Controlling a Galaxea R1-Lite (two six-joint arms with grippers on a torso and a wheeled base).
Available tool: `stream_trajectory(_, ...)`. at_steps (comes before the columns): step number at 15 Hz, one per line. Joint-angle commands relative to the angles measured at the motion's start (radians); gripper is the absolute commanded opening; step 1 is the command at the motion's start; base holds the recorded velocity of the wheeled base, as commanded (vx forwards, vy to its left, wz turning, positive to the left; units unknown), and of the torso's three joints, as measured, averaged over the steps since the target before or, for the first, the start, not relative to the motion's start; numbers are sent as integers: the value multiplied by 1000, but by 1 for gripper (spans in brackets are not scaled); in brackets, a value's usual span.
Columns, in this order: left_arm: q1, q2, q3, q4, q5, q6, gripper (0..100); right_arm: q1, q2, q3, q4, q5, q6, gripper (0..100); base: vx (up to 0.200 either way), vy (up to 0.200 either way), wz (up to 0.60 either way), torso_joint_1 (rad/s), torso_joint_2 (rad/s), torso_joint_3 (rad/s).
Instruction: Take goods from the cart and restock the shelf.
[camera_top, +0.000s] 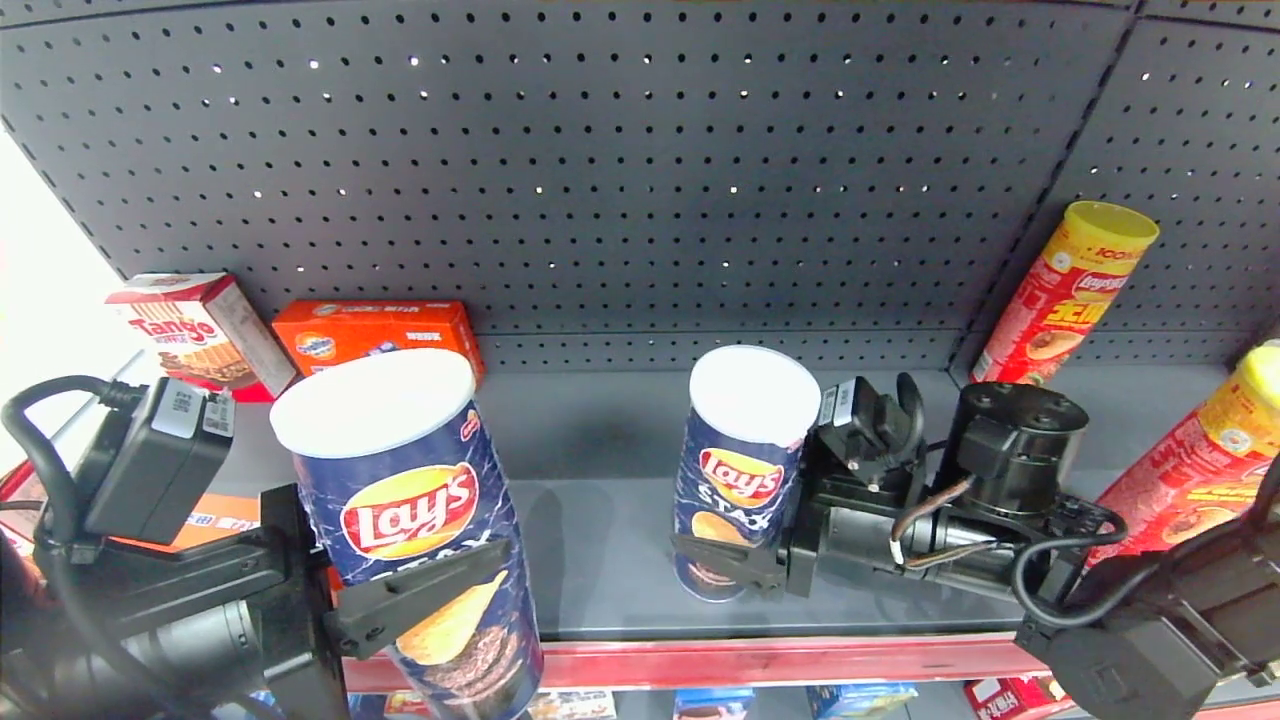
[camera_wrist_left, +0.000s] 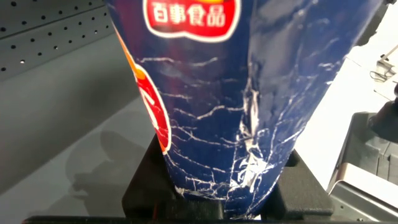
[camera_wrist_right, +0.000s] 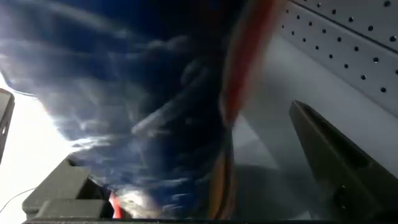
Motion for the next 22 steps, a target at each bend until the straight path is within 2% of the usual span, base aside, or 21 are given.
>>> stream_trajectory(1,0,-2,0,0,0,0,0,-5,-73,61,0,-13,-1,100,0,0,0,0,0,0)
stream_trajectory(6,0,-2,3,-13,0,-2,0,-38,-180,215,0,-41,-1,100,0,0,0,0,0,0)
stream_trajectory(16,0,-2,3,-13,0,0,0,-80,-139,176,12,-129,1,100,0,0,0,0,0,0)
stream_trajectory(22,0,-2,4,-13,0,0,0,-93,-159,186,9,-128,-1,100,0,0,0,0,0,0)
